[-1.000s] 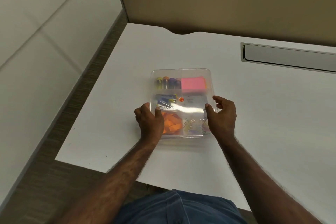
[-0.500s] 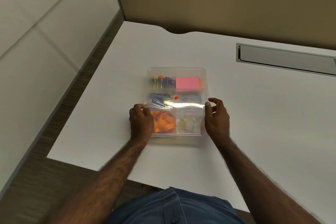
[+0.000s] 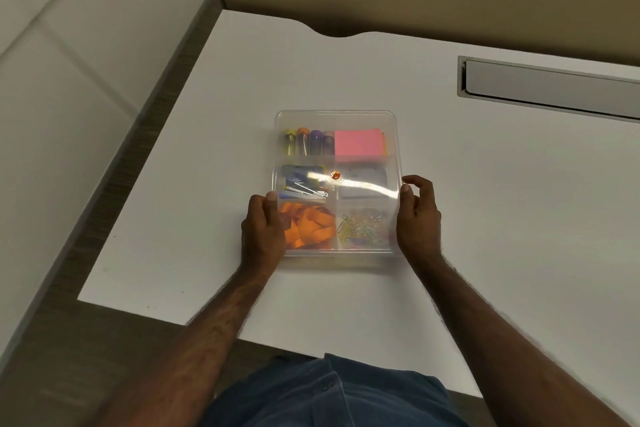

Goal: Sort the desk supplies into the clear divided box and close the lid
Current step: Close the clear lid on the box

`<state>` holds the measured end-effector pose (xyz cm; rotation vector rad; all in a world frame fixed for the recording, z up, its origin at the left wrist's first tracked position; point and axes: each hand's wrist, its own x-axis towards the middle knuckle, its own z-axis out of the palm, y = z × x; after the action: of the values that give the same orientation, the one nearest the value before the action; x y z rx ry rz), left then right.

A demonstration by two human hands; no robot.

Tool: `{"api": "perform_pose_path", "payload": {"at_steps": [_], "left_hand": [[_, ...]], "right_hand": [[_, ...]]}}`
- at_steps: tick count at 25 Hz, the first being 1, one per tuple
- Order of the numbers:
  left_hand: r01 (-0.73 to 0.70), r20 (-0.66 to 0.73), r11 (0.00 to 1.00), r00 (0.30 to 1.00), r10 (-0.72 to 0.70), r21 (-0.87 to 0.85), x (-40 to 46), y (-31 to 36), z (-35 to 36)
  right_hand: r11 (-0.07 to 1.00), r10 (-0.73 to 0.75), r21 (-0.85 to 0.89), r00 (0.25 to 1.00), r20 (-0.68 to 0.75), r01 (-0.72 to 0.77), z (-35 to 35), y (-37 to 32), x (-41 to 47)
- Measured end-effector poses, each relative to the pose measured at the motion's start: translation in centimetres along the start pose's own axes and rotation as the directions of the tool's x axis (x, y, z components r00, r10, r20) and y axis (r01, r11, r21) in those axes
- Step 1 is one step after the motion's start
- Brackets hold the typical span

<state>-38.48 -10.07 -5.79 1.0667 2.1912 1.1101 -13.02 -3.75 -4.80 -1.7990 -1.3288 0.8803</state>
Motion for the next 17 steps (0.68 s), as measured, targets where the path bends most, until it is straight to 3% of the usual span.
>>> {"api": "perform_pose_path", "payload": {"at_steps": [5,9,14,17], "left_hand": [[-0.051,0.06,0.996,0.997,0.055,-0.066,0.6,-0.9,-0.1],[-0.05,0.139,0.998,0.989,0.055,-0.041,2.8,-0.9,-1.5],[0.07,0.177,0.995,0.983,-0.057,-0.071,9.5,2.5,-1.7],[0.078,0.178,0.992,0.982,-0.06,-0.099,14.5,5.2,0.6]], "right_hand": [[0.995,0.034,0.094,0.998,0.056,-0.039,-0.4,-0.2,0.1],[0.997,0.068,0.042,0.997,0.026,-0.069,-1.4,-0.5,1.2],[0.996,0.071,0.062,0.994,-0.077,-0.066,-1.1,-3.2,5.8],[0.99,0.086,0.109,0.996,-0.004,-0.085,0.3,-5.0,9.9]]}}
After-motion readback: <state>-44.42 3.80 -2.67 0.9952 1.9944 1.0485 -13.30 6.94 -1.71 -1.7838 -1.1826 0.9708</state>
